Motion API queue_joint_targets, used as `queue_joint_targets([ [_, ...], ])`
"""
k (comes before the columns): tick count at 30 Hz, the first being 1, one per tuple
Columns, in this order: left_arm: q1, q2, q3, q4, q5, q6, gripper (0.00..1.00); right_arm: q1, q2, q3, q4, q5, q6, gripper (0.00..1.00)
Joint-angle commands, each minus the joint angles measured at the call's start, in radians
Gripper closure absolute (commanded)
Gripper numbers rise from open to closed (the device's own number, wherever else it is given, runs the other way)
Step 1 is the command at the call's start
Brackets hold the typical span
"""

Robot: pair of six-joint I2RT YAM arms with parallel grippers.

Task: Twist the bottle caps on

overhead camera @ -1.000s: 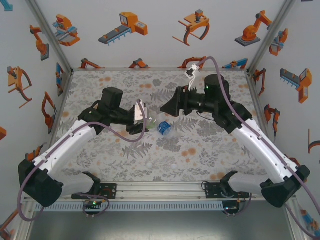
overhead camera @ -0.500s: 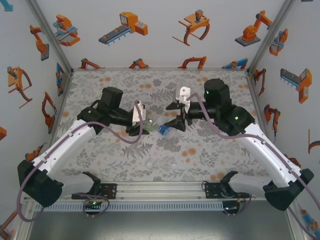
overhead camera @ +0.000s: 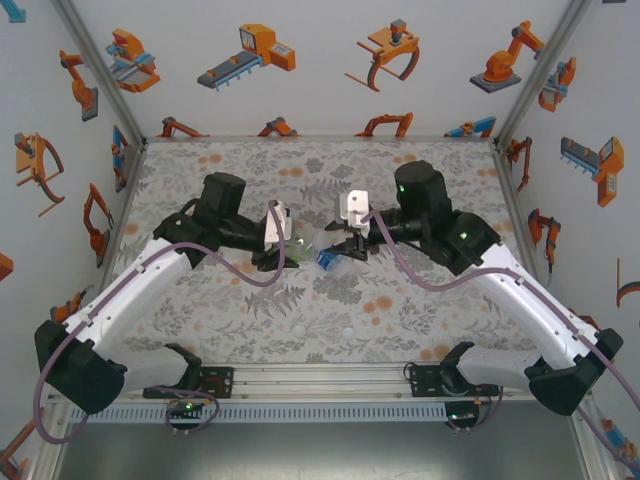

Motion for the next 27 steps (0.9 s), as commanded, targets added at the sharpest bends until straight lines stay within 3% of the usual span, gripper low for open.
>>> queue_joint_targets([
  [1, 0.0, 0.004, 0.031, -0.023, 0.039, 0.014, 1.0, 0.009, -0.001, -0.002, 0.019, -0.004, -0.022, 0.57],
  [17, -0.001, 0.024, 0.044, -0.038, 0.031, 0.006, 1.0, 0.015, -0.003, -0.011, 0.047, 0.0, -0.01, 0.57],
  [23, 0.0, 0.025, 0.048, -0.038, 0.029, 0.005, 1.0, 0.017, -0.007, -0.026, 0.065, 0.014, 0.055, 0.77],
  [27, 0.0, 0.028, 0.049, -0.038, 0.017, 0.002, 1.0, 0.017, -0.02, -0.06, 0.145, 0.076, 0.279, 0.88],
])
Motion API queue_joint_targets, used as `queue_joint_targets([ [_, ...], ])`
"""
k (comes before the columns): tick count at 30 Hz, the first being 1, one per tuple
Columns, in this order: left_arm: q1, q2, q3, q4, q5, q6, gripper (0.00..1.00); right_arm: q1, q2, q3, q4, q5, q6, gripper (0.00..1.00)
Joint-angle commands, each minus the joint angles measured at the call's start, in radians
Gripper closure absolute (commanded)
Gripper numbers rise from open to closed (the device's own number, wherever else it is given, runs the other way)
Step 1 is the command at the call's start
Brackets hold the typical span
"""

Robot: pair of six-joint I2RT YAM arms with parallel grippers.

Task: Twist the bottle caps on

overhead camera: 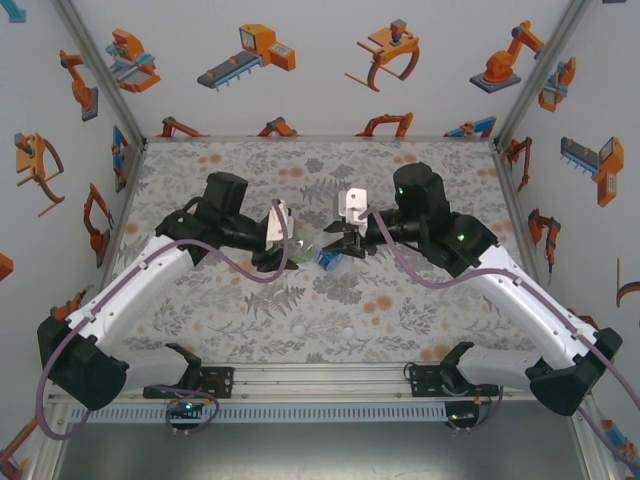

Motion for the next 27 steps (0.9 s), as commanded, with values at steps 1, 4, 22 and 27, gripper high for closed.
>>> queue_joint_targets([
  [1, -0.001, 0.005, 0.036, 0.0, 0.02, 0.002, 1.0, 0.009, -0.017, -0.035, 0.112, 0.062, 0.266, 0.91],
  [4, -0.001, 0.004, 0.037, 0.0, 0.002, -0.001, 1.0, 0.008, -0.031, -0.086, 0.232, 0.186, 0.613, 1.0],
  [22, -0.001, 0.003, 0.036, 0.032, -0.076, -0.03, 1.0, 0.005, 0.041, -0.063, 0.098, 0.482, 1.662, 0.93],
  [27, -0.001, -0.001, 0.034, 0.032, -0.073, -0.03, 1.0, 0.005, 0.001, -0.007, 0.104, 0.485, 1.314, 0.49],
])
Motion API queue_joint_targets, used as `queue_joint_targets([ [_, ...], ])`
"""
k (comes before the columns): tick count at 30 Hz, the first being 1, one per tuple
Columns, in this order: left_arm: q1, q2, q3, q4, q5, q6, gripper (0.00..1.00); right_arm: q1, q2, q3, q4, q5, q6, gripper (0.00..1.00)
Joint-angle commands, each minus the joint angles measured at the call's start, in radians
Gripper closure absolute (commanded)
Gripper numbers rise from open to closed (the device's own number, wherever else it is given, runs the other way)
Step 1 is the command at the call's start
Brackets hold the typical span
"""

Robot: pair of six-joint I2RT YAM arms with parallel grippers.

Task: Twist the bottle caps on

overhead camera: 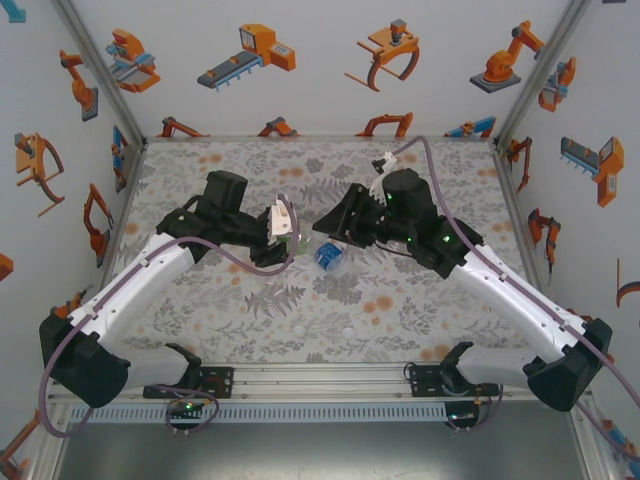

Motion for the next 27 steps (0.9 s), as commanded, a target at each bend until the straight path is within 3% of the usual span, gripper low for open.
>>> queue_joint_targets([
  [1, -0.009, -0.013, 0.028, 0.021, 0.059, 0.011, 1.0, -0.004, -0.037, 0.055, 0.036, 0.015, -0.253, 0.48],
  [4, -0.01, -0.015, 0.025, 0.021, 0.063, 0.014, 1.0, -0.006, -0.077, 0.047, 0.059, -0.029, -0.479, 0.44],
  [6, -0.01, -0.017, 0.024, 0.019, 0.075, 0.018, 1.0, -0.006, -0.097, 0.045, 0.064, -0.125, -0.669, 0.39],
  [14, -0.012, -0.022, 0.019, -0.001, 0.135, 0.052, 1.0, -0.006, -0.077, 0.1, -0.1, -0.38, -1.284, 0.38],
  [17, -0.012, -0.024, 0.019, -0.007, 0.142, 0.06, 1.0, -0.003, -0.079, 0.096, -0.124, -0.418, -1.439, 0.4],
  [27, -0.012, -0.022, 0.019, -0.015, 0.157, 0.069, 1.0, 0.001, -0.042, 0.082, -0.047, -0.414, -1.465, 0.46],
])
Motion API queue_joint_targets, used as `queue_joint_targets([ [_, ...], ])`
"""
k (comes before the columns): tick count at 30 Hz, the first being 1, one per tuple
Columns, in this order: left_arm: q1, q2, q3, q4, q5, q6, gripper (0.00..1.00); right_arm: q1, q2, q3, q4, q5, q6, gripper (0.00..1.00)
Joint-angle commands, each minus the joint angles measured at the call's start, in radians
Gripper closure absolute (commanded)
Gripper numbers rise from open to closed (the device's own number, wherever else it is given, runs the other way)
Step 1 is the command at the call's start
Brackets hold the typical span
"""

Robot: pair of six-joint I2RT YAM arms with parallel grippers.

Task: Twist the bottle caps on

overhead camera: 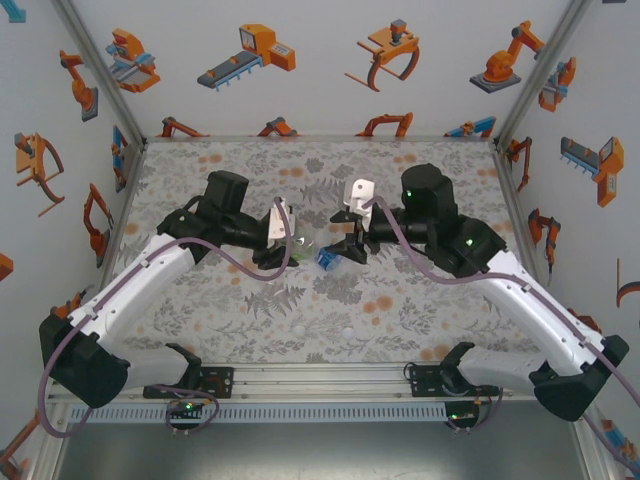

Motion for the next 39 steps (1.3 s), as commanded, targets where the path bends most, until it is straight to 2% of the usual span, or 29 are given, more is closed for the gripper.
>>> queue_joint_targets([
  [1, -0.005, -0.02, 0.019, -0.021, 0.046, 0.029, 1.0, 0.005, 0.018, 0.007, 0.032, -0.04, -0.05, 0.47],
  [8, -0.005, -0.022, 0.019, -0.022, 0.046, 0.031, 1.0, 0.005, 0.035, -0.003, 0.043, -0.051, -0.048, 0.55],
  [24, -0.005, -0.023, 0.019, -0.022, 0.048, 0.032, 1.0, 0.005, 0.054, -0.003, 0.032, -0.064, -0.033, 0.62],
  [27, -0.005, -0.027, 0.019, -0.023, 0.048, 0.035, 1.0, 0.005, 0.057, -0.002, 0.035, -0.051, -0.005, 0.69],
  [30, -0.006, -0.026, 0.019, -0.023, 0.047, 0.035, 1.0, 0.005, 0.054, -0.016, 0.075, -0.018, 0.097, 0.79],
  [34, -0.005, -0.028, 0.021, -0.022, 0.035, 0.035, 1.0, 0.005, 0.04, -0.05, 0.148, 0.05, 0.357, 1.0],
  [39, -0.006, -0.028, 0.022, -0.017, 0.017, 0.025, 1.0, 0.005, 0.013, -0.123, 0.252, 0.204, 0.787, 1.0],
])
